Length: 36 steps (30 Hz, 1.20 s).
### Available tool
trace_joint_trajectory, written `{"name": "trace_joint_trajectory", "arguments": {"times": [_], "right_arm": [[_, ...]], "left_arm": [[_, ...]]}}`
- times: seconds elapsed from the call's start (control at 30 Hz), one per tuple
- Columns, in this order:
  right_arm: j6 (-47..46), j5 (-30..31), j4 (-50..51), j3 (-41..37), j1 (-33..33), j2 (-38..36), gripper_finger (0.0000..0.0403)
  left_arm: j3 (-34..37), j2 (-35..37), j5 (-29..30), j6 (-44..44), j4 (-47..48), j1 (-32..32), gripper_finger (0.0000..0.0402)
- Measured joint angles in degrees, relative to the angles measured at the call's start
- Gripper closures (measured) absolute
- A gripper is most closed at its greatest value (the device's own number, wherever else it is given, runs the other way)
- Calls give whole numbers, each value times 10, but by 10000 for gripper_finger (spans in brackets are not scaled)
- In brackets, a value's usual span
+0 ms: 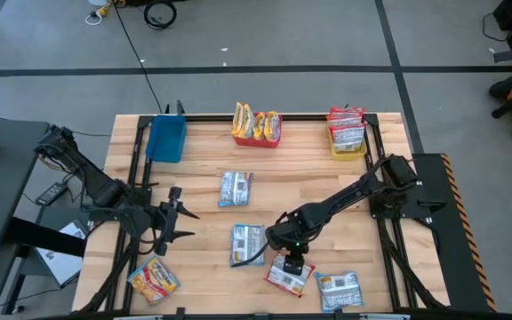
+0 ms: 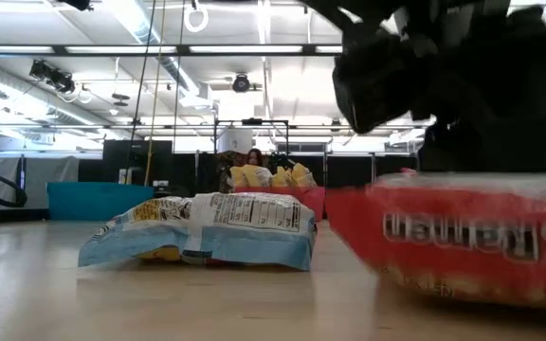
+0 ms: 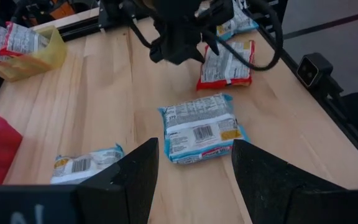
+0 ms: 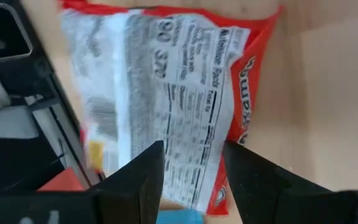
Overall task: Sort Maruchan noodles
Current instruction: Put the red noodle pack into the yellow bin
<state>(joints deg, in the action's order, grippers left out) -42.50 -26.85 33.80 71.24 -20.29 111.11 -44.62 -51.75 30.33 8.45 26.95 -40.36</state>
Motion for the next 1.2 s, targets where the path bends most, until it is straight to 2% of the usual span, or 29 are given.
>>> {"name": "trace_joint_trajectory", "arguments": {"times": [0.3, 0.47, 0.63, 0.93, 1.2], "right_arm": [[-23, 18, -7, -16, -2, -1, 231], [-12, 38, 43, 8, -9, -1, 227], [-25, 79, 94, 16, -23, -2, 197], [-20, 82, 30, 16, -28, -2, 109], [-22, 75, -5, 0, -20, 11, 100]], "left_arm": [[0, 0, 0, 2, 9, 0, 194], [0, 0, 0, 1, 8, 0, 194], [0, 0, 0, 3, 9, 0, 194], [0, 0, 0, 4, 8, 0, 194], [0, 0, 0, 12, 8, 0, 194]]}}
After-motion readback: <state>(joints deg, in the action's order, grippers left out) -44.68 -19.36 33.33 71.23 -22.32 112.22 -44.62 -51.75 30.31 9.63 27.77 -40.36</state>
